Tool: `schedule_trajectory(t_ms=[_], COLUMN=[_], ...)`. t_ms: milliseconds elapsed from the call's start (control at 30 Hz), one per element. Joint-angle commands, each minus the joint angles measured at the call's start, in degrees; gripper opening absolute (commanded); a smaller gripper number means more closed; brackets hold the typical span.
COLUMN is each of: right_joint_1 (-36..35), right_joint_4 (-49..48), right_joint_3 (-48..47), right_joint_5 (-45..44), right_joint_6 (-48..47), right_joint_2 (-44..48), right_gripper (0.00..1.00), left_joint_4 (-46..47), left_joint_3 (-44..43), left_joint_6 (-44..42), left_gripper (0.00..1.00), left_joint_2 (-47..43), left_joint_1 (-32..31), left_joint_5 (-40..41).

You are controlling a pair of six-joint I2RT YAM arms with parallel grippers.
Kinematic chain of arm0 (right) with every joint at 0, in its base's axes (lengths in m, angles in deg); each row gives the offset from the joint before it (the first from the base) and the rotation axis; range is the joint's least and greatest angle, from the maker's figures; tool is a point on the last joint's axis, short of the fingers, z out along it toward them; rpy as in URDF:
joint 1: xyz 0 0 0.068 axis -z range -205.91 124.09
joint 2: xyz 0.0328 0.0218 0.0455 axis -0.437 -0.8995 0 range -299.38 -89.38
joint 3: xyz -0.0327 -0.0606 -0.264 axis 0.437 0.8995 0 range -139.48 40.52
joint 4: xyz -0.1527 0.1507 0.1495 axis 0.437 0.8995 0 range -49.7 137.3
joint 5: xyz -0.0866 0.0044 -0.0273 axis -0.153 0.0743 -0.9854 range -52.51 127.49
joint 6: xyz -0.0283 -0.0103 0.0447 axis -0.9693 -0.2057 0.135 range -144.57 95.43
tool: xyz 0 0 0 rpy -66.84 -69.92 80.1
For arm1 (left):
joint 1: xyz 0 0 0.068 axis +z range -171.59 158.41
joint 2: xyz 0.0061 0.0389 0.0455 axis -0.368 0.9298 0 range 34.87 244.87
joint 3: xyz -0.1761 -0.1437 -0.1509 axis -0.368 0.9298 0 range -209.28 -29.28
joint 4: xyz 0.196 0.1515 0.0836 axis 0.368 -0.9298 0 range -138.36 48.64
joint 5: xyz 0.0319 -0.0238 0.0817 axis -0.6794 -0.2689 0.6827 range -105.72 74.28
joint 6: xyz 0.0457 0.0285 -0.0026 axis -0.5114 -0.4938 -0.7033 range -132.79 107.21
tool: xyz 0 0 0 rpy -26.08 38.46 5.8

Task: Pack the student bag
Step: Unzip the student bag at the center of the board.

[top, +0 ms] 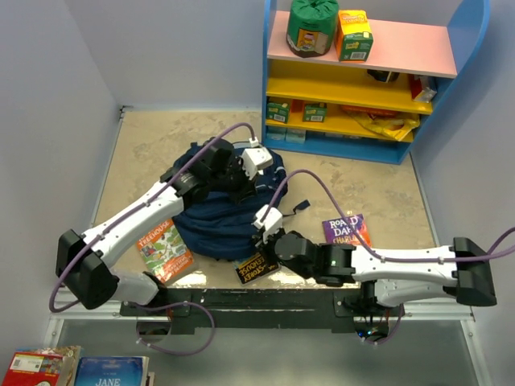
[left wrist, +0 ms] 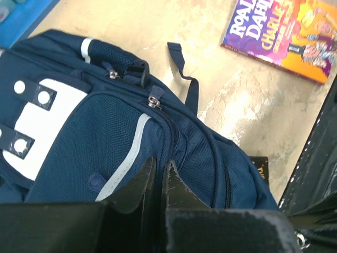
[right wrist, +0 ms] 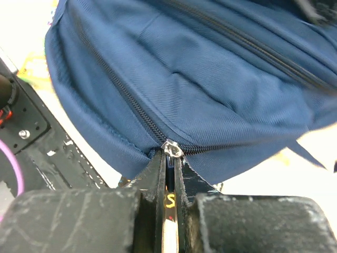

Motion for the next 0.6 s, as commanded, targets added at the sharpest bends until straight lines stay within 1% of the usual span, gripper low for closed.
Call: schedule_trajectory(t_ms=[0, 67, 133, 167, 200, 233, 300, 400, 433, 567], right_joint_1=[-2.1, -0.4, 1.7, 4.6, 6.4, 7.9, 10.0, 11.8, 12.4, 13.8], right_joint_4=[1.2, 3.4, 4.2, 4.4, 4.7, 4.8, 3.9, 1.2, 0.8, -2.3], right_joint_3=[0.8, 1.2, 0.6, -0.4, -1.2, -2.0, -3.9, -5.3, -5.6, -6.2], right_joint_5=[-7.0, -8.2, -7.4, -6.5, -5.1, -3.1, -2.7, -2.9, -2.7, -4.4], right_joint_6=[2.5, 2.8, 2.5, 1.8, 1.4, 0.9, -1.5, -5.2, -5.9, -10.2], right_joint_2=[11.5, 13.5, 13.1, 12.2, 9.4, 8.1, 5.5, 1.3, -1.2, -4.7], right_gripper=[0.00, 0.00, 0.00, 0.00, 0.00, 0.00, 0.00, 0.00, 0.00, 0.00], left_joint_4=[0.0, -0.3, -0.3, -0.6, -0.6, -0.3, 1.1, 3.8, 4.7, 7.2], left_joint_3=[-0.6, 0.4, 2.2, 2.7, 4.0, 4.7, 6.6, 7.8, 7.5, 5.8], left_joint_6=[5.9, 8.5, 9.3, 11.4, 11.8, 11.8, 12.5, 13.0, 12.8, 10.1], left_gripper=[0.00, 0.00, 0.00, 0.00, 0.00, 0.00, 0.00, 0.00, 0.00, 0.00], left_joint_2=[-5.6, -7.7, -10.7, -11.4, -12.5, -12.9, -13.3, -10.8, -9.8, -3.9], left_joint_1=[3.1, 4.2, 6.3, 6.9, 7.3, 7.5, 7.5, 7.3, 6.4, 3.2], left_joint_5=[9.3, 6.3, 2.7, 1.6, 0.1, -2.9, -4.9, -7.4, -7.5, -6.2])
